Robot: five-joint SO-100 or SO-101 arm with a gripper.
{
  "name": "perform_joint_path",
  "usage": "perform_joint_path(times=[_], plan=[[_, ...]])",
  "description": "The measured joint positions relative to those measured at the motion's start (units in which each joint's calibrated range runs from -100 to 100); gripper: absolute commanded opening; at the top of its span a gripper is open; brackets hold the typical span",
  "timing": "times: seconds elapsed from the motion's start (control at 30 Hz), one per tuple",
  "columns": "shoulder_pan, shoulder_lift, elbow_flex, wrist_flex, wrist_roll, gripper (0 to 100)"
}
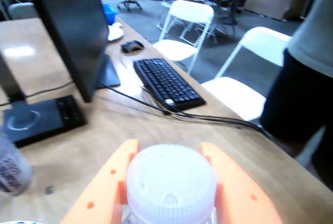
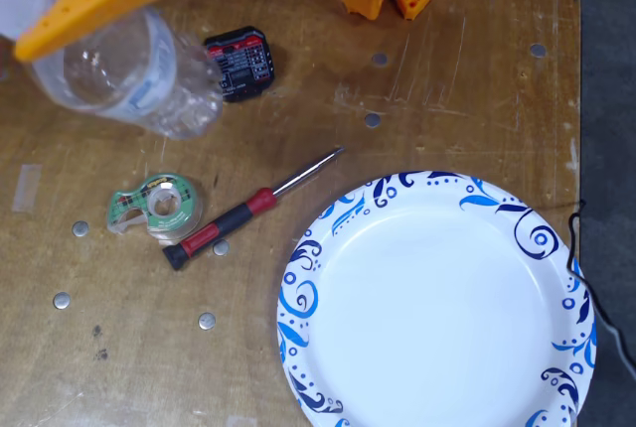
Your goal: Move the bottles to the plate
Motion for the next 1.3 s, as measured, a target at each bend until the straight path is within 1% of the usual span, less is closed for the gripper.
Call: perform_joint_path(times=[0.13,0.2,0.43,0.53,0.63,0.7,0.8,0.97,1.03,1.13,1.3], plan=[[-6.56,-0.08,-0.27,0.68,-3.07,1],[-8.02,-0.76,-0.27,4.6,-3.86,1],[-8.84,-6.12,-0.36,10.47,-4.27,1],[-11.49,-8.98,-0.36,14.3,-4.38,1],[-13.04,-11.16,-0.63,15.57,-4.43,1],[-12.85,-11.91,-0.9,16.26,-4.43,1],[-15.5,-12.16,-0.9,17.79,-4.38,1],[-17.32,-12.16,-0.9,23.15,-4.43,1],[-18.87,-12.16,-0.9,25.79,-4.43,1],[-21.88,-12.67,-0.9,26.72,-4.43,1],[-27.99,-13.09,-0.81,26.72,-7.55,1]])
